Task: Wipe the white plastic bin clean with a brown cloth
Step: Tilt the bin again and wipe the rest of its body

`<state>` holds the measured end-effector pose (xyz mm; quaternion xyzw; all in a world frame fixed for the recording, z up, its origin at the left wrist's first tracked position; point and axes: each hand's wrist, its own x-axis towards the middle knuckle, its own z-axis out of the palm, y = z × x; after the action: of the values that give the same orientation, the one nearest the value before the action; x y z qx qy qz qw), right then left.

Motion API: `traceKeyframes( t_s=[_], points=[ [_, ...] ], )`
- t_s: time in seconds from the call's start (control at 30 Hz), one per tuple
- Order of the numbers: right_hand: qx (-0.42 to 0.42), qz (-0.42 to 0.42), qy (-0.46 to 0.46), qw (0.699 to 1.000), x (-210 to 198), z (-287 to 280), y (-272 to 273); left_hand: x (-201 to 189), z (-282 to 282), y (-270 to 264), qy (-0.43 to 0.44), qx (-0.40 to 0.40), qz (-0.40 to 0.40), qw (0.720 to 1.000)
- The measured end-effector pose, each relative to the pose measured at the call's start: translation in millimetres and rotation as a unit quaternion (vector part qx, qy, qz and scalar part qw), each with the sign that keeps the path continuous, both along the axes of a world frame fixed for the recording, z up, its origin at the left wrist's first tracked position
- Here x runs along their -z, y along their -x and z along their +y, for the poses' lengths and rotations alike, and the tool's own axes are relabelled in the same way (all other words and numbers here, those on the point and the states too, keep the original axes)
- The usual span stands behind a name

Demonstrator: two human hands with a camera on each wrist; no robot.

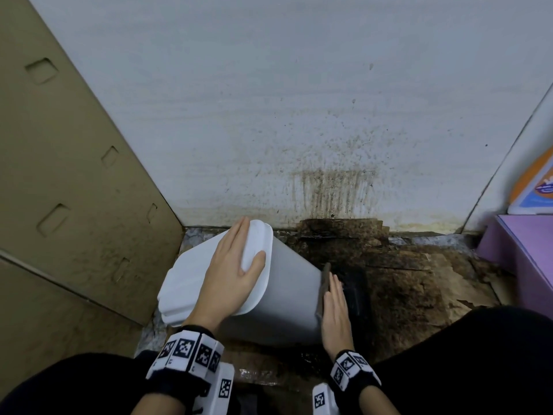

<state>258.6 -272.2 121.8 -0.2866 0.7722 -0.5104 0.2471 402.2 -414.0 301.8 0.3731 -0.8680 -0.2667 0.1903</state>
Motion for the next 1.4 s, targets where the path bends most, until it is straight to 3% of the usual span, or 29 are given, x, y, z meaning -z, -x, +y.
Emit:
traceKeyframes(
  t_s=[0.27,0.47,0.57,0.7,0.9,1.0,1.23,1.4],
  points=[
    [0.031,0.002,-0.014,0.999,-20.8,-23.2,-16.3,2.3,1.3,3.8,0.017,0.001,-0.013,1.000],
    [-0.030,0.026,0.098,0.994,-88.0,-51.3,-48.6,5.5,5.9,10.4,0.021,0.014,-0.011,1.000],
    [-0.052,0.042,0.113,0.991,-98.0,-49.5,-51.5,6.4,5.4,10.6,0.020,0.010,-0.005,1.000],
    [-0.060,0.089,0.128,0.986,-73.9,-34.5,-35.0,6.6,5.1,9.3,0.016,0.013,0.000,1.000],
    [0.016,0.003,0.025,1.000,-4.5,-2.5,-3.3,4.8,4.4,6.8,0.007,0.003,0.014,1.000],
    [0.029,-0.026,-0.006,0.999,3.7,0.8,-0.1,3.8,6.2,6.2,0.008,0.003,0.010,1.000],
    [0.049,-0.030,0.049,0.997,-41.4,-27.8,-28.4,6.0,6.6,8.8,0.016,0.010,-0.003,1.000],
    [-0.018,-0.025,0.122,0.992,-96.3,-52.2,-43.0,9.4,11.1,13.7,0.019,0.016,-0.002,1.000]
  ],
)
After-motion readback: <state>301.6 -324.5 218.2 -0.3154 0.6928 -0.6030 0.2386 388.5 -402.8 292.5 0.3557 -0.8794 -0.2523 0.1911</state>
